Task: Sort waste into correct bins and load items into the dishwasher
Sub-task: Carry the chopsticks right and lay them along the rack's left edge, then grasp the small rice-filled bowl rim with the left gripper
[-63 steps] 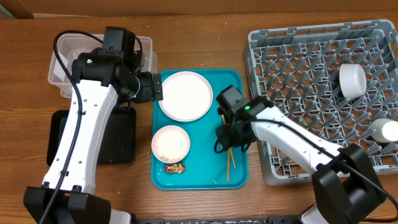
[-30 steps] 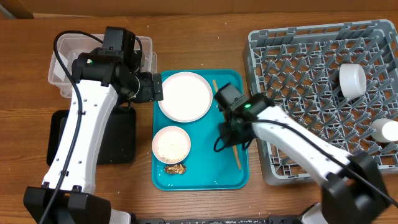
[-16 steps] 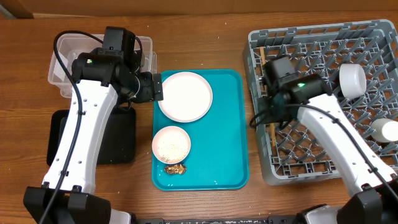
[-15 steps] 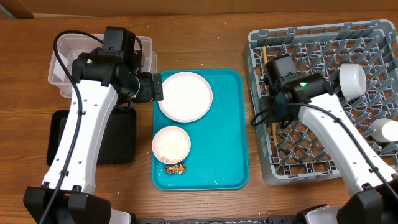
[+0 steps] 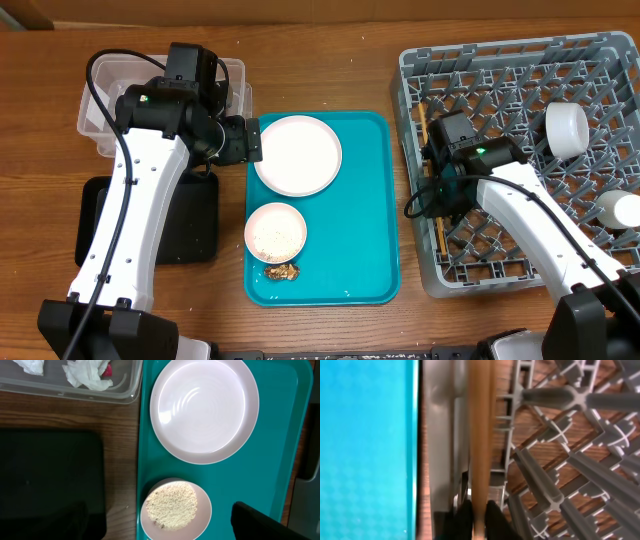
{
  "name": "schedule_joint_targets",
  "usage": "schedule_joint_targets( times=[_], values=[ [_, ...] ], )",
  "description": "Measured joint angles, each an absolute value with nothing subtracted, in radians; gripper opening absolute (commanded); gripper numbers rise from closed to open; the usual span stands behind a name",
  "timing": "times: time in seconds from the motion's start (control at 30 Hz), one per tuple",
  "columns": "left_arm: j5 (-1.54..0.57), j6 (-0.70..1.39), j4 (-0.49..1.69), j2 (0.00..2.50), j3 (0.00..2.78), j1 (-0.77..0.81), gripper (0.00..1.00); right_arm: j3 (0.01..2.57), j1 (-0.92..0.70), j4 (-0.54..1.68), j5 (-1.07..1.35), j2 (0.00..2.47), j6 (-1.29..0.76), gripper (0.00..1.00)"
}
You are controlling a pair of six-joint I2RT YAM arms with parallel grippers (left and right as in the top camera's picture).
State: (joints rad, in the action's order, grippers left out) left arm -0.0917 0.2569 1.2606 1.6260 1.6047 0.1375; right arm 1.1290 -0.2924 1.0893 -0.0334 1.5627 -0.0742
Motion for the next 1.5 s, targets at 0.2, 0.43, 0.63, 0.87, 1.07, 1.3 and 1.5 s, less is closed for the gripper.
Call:
schedule_joint_targets(
  times=[0.2, 0.43, 0.63, 0.87, 1.07, 1.3, 1.5],
  values=[
    [-0.092, 0.257, 1.261, 1.626, 1.605, 0.138, 0.91, 1.179, -0.292, 1.171, -0.036, 1.564, -0.078, 0.26],
    [-0.086, 0.257, 1.269, 1.626, 1.605, 0.188, 0.93, 1.365, -0.19, 1.173, -0.058, 1.493, -0.14, 0.49],
    [-0.084, 0.257, 1.265, 1.626, 1.578, 0.299, 0.92, 1.388, 0.023, 1.192, 0.006, 1.435, -0.187, 0.62],
    [-0.085, 0.259, 1.231, 1.649, 1.419, 0.414, 0.89, 1.388, 0.091, 1.224, 0.05, 1.437, -0.198, 0.62],
    [-0.085, 0.276, 1.116, 1.657, 1.262, 0.498, 0.83, 1.388, 0.091, 1.222, 0.064, 1.437, -0.199, 0.62],
    [-0.085, 0.286, 0.918, 1.657, 1.12, 0.561, 0.76, 1.388, 0.091, 1.222, 0.071, 1.437, -0.202, 0.62],
    [-0.084, 0.288, 0.828, 1.657, 1.035, 0.572, 0.52, 1.388, 0.091, 1.221, 0.071, 1.437, -0.202, 0.63]
  ],
)
